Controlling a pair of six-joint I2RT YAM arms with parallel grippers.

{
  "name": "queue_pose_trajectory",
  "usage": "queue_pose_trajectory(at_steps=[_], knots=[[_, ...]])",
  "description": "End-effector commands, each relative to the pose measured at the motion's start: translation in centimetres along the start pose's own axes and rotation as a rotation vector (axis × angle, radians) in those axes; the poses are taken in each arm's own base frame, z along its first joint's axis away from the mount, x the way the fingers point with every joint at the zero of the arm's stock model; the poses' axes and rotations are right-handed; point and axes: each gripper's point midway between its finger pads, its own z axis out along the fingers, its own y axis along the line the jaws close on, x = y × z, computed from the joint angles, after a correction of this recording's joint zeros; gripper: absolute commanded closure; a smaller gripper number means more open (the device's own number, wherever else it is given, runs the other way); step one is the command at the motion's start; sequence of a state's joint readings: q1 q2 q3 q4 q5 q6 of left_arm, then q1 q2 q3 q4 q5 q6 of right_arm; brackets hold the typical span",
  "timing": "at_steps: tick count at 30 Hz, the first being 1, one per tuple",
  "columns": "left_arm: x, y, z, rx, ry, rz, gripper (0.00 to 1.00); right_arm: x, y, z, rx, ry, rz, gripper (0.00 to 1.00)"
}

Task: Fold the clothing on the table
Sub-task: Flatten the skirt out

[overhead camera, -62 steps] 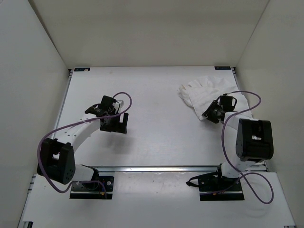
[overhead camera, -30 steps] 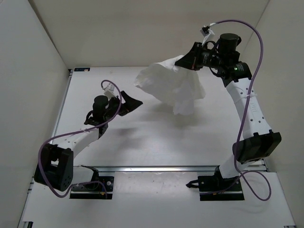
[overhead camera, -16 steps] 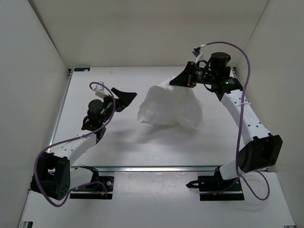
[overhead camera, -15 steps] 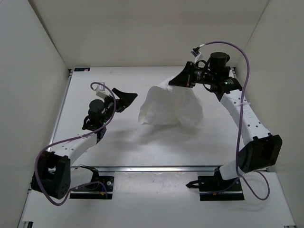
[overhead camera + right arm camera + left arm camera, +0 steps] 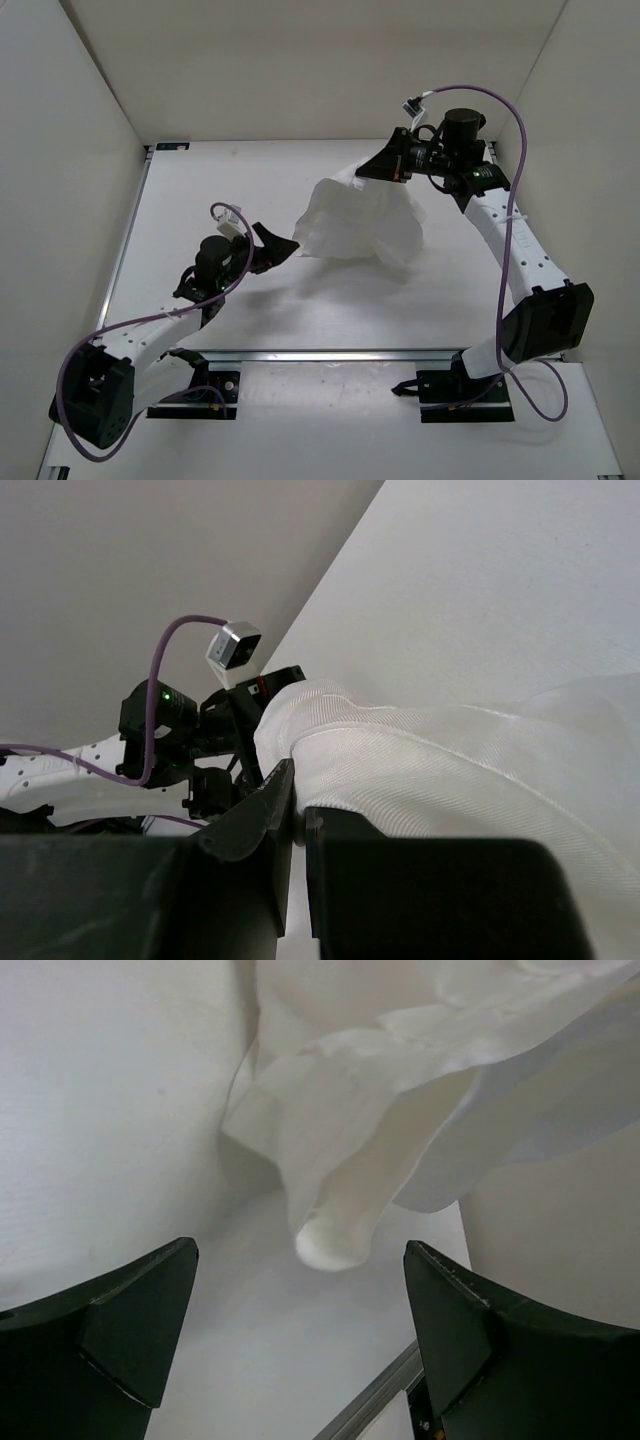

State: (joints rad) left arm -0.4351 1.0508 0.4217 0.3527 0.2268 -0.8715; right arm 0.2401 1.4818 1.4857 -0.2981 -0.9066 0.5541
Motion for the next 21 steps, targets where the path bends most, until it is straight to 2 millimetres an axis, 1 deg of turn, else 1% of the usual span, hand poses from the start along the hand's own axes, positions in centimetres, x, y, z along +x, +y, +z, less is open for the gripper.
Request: queue_pose_trajectory(at_steps=[1, 2, 3, 5, 6, 7, 8, 9, 10, 11, 12, 14, 15, 16, 17, 18, 19, 20, 21], knots=[[1.1, 1.8, -0.8, -0.056, 0.021, 0.019, 0.05, -2.0, 1.3, -0.2, -0.040, -0.046, -0.074, 1.00], [0.9, 1.7, -0.8, -0.055, 0.016, 0.020, 0.06, -1.8, 1.1, 0.2, -0.036, -0.037, -0.063, 1.00], [1.1, 1.8, -0.7, -0.062, 0.022, 0.027, 0.06, -1.5, 1.4, 0.3, -0.048, -0.030, -0.059, 1.00], [0.7, 2.2, -0.3, -0.079, 0.014, 0.024, 0.07, -1.5, 2.0, 0.6, -0.062, -0.022, -0.073, 1.00], [0.7, 2.3, -0.1, -0.086, 0.015, 0.024, 0.07, -1.3, 1.8, 1.0, -0.061, -0.014, -0.067, 0.99], [0.3, 2.2, 0.1, -0.082, 0.002, 0.030, 0.07, -1.0, 2.0, 1.2, -0.061, -0.007, -0.060, 1.00], [0.3, 2.4, 0.5, -0.091, 0.009, 0.028, 0.07, -1.0, 2.4, 1.4, -0.063, -0.005, -0.081, 1.00], [0.8, 2.7, 0.7, -0.099, 0.023, 0.029, 0.09, -1.1, 2.4, 1.5, -0.053, -0.004, -0.085, 1.00], [0.8, 2.8, 0.9, -0.105, 0.028, 0.030, 0.12, -0.7, 2.6, 1.8, -0.051, 0.009, -0.085, 1.00], [1.0, 2.5, 1.4, -0.102, 0.044, 0.040, 0.13, -0.4, 2.7, 2.1, -0.048, 0.022, -0.078, 1.00], [1.6, 3.0, 1.7, -0.126, 0.059, 0.034, 0.14, -0.3, 2.7, 2.4, -0.053, 0.026, -0.078, 1.00], [2.1, 3.4, 2.2, -0.155, 0.077, 0.036, 0.21, 0.3, 2.9, 2.9, -0.071, 0.039, -0.067, 1.00], [1.7, 3.7, 2.6, -0.181, 0.061, 0.040, 0.23, 0.7, 3.0, 2.7, -0.074, 0.043, -0.059, 1.00], [1.7, 4.4, 2.7, -0.217, 0.054, 0.041, 0.29, 0.4, 3.5, 2.7, -0.083, 0.029, -0.072, 1.00], [1.5, 4.8, 2.7, -0.241, 0.043, 0.045, 0.37, 0.4, 3.8, 2.6, -0.090, 0.028, -0.071, 1.00], [1.0, 5.0, 2.8, -0.250, 0.022, 0.041, 0.43, 0.9, 3.9, 2.9, -0.097, 0.040, -0.068, 1.00], [0.6, 5.3, 2.8, -0.263, 0.003, 0.037, 0.56, 0.9, 3.8, 2.7, -0.093, 0.036, -0.062, 1.00], [0.3, 4.8, 3.0, -0.249, -0.001, 0.040, 0.72, 0.9, 4.0, 2.7, -0.095, 0.036, -0.068, 0.99], [-0.3, 4.5, 3.1, -0.246, -0.013, 0.049, 0.91, 0.8, 3.4, 2.6, -0.080, 0.026, -0.069, 1.00]])
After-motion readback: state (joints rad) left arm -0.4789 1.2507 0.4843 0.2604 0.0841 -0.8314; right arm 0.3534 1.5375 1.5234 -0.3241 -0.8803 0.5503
